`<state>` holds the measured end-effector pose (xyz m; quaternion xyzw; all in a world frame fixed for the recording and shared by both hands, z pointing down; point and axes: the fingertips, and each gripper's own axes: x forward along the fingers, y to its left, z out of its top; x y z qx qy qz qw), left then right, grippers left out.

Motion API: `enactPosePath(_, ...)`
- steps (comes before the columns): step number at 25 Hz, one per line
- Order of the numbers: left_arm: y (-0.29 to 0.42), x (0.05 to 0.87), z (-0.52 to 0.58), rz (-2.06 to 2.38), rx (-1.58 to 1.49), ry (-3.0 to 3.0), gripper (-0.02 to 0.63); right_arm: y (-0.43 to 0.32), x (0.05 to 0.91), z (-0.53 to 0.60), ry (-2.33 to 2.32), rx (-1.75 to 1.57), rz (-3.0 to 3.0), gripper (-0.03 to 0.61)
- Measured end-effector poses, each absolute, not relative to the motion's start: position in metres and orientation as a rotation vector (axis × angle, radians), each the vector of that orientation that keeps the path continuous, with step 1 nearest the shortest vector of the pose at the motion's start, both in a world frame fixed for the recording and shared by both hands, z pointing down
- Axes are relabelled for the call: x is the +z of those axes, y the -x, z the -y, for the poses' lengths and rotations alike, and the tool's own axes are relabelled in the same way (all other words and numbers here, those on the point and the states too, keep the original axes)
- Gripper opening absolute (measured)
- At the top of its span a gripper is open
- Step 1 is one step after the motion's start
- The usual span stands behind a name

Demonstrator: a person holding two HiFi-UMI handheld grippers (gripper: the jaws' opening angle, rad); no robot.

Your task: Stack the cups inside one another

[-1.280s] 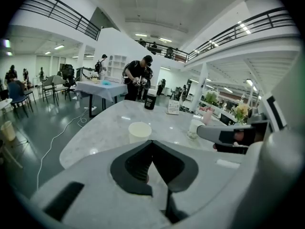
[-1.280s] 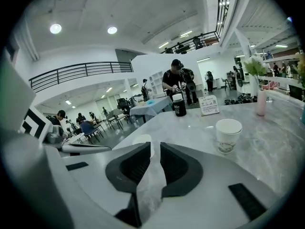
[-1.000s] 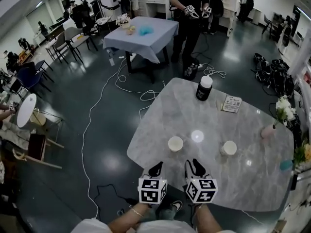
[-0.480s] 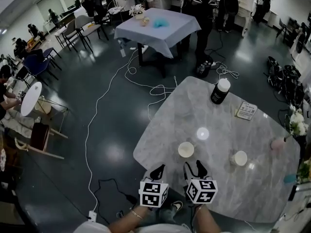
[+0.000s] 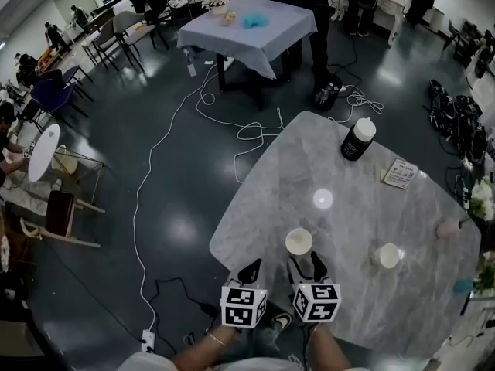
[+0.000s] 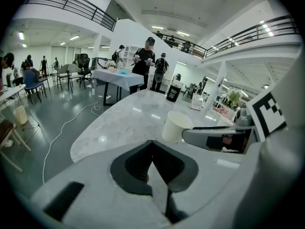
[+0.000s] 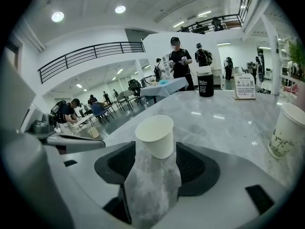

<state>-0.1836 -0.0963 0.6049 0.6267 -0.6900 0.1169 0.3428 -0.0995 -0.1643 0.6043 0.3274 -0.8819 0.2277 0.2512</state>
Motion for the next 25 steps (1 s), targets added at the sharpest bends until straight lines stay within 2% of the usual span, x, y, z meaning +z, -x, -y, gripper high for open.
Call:
enactPosePath(7,0.196,0.618,0.099,1.777,0.308,-1.603,-0.005,0.114,0.616,0.170,-0.884,0.502,2.367,0.233)
enactPosePath(25,0.208,0.628,0.109,1.747,0.320,-1.596,-0.005,0.127,0.623,0.187,-0.929,0.518,2.351,0.239)
